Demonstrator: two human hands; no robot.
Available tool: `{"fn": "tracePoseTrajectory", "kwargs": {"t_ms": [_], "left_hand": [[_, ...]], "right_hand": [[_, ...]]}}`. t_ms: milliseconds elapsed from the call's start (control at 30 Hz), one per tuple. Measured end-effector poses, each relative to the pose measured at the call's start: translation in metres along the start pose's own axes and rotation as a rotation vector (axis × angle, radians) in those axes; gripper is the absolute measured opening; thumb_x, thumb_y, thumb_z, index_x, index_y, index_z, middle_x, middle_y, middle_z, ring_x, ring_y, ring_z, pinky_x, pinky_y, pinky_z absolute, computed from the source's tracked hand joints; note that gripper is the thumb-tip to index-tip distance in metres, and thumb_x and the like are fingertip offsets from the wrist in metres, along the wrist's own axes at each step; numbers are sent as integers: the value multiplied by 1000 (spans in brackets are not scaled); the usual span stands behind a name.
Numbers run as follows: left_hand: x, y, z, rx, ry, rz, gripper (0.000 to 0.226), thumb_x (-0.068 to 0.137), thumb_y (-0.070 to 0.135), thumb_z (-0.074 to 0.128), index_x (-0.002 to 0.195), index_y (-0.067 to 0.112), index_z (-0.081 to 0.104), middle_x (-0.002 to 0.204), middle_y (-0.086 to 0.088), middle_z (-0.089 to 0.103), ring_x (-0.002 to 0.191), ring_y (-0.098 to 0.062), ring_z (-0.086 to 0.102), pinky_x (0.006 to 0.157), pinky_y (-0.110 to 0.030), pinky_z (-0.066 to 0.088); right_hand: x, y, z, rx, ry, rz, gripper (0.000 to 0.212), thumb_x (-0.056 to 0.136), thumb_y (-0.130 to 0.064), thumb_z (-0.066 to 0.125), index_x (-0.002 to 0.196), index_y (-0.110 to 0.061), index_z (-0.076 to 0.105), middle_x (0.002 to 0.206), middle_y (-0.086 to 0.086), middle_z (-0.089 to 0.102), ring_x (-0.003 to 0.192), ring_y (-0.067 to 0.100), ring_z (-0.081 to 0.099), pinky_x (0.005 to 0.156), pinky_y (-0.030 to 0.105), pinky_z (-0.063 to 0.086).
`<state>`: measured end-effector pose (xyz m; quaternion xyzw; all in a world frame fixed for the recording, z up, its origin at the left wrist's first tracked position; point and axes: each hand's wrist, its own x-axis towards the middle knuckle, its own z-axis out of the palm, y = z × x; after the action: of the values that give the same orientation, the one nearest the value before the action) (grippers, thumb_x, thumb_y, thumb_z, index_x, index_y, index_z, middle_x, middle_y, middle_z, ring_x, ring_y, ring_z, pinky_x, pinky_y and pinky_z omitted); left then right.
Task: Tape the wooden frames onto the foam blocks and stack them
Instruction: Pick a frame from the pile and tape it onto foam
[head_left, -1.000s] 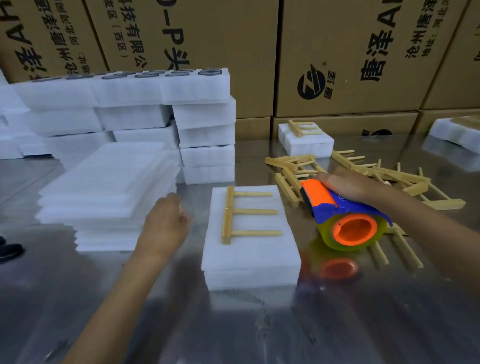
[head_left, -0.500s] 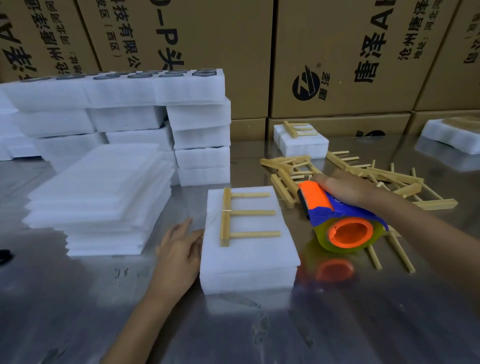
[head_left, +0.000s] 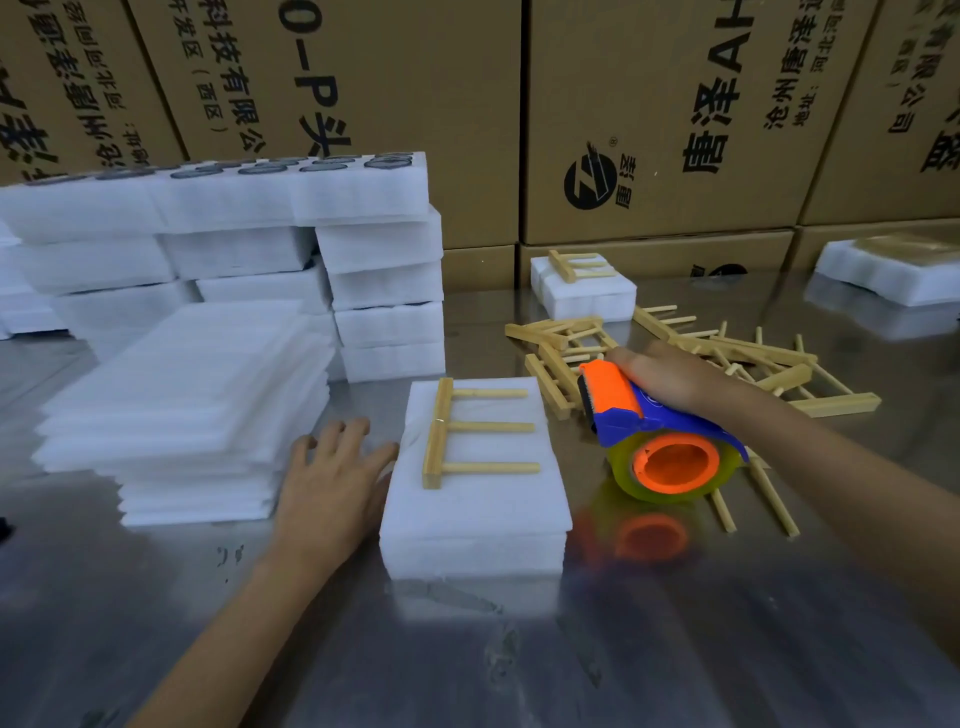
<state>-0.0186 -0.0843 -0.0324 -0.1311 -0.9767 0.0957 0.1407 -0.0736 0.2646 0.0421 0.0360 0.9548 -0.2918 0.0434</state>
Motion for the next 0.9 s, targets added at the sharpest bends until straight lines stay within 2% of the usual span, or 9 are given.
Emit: {"fn": "tracePoseTrajectory", "kwargs": {"t_ms": [133, 233, 300, 367, 467, 600, 700, 800, 900], "left_hand": [[-4, -2, 10, -7, -8, 26, 60, 90, 36, 23, 121, 17, 71, 116, -23, 65, 99, -42, 64, 76, -52, 52], [-3, 2, 9, -85, -16, 12, 55, 94, 35, 30, 138, 19, 58, 135, -18, 57, 118, -39, 58, 87, -52, 49], [4, 4, 4, -264, 72, -143, 50, 97, 17, 45, 146, 13, 48, 139, -18, 53, 125, -37, 51, 98, -51, 42], [16, 4, -7, -493, 248, -255, 47, 93, -3, 48, 140, 2, 53, 128, -23, 59, 116, -42, 53, 97, -50, 43], [42, 22, -40, -712, 413, -178, 40, 96, 0, 45, 133, 10, 58, 128, -10, 61, 118, -29, 54, 95, -35, 42], [84, 79, -68, -974, 38, 48, 39, 104, 13, 39, 138, 25, 54, 138, 2, 58, 128, -15, 51, 98, -25, 38], [100, 114, -50, -715, -180, 109, 42, 108, 27, 28, 149, 25, 39, 156, -1, 40, 144, -22, 33, 114, -34, 28], [99, 121, -28, -427, -147, 88, 49, 108, 34, 17, 155, 23, 26, 166, 5, 18, 153, -15, 8, 124, -39, 3], [100, 120, -24, -435, -143, 94, 50, 108, 36, 15, 155, 24, 27, 166, 5, 17, 153, -15, 6, 123, -39, 0]], "right_hand": [[-1, 0, 0, -39, 3, -43, 44, 103, -53, 27, 95, -20, 55, 95, 14, 61, 87, 29, 60, 80, 39, 44], [0, 1, 1, -53, 9, -60, 38, 105, -49, 25, 86, -26, 50, 94, 12, 59, 88, 30, 59, 79, 39, 43], [0, 2, 2, -64, 14, -62, 40, 104, -50, 26, 85, -25, 50, 91, 13, 59, 86, 30, 59, 79, 39, 43], [2, 3, 2, -66, 24, -59, 43, 103, -53, 27, 86, -22, 52, 89, 12, 58, 83, 29, 58, 76, 39, 42], [5, 3, 3, -58, 17, -67, 45, 102, -54, 28, 91, -20, 55, 91, 12, 60, 84, 29, 59, 80, 40, 44], [5, 5, 4, -64, 25, -72, 42, 102, -52, 28, 82, -23, 52, 85, 11, 57, 80, 29, 58, 73, 39, 42], [6, 9, 5, -93, 43, -41, 43, 100, -54, 28, 84, -25, 54, 84, 8, 58, 79, 25, 57, 66, 34, 37], [7, 9, 4, -232, 19, -54, 41, 99, -56, 26, 83, -29, 51, 89, 3, 58, 80, 18, 55, 62, 31, 32], [7, 11, 0, -259, 2, -64, 36, 101, -55, 26, 81, -32, 45, 85, -1, 55, 78, 15, 53, 59, 30, 30]]}}
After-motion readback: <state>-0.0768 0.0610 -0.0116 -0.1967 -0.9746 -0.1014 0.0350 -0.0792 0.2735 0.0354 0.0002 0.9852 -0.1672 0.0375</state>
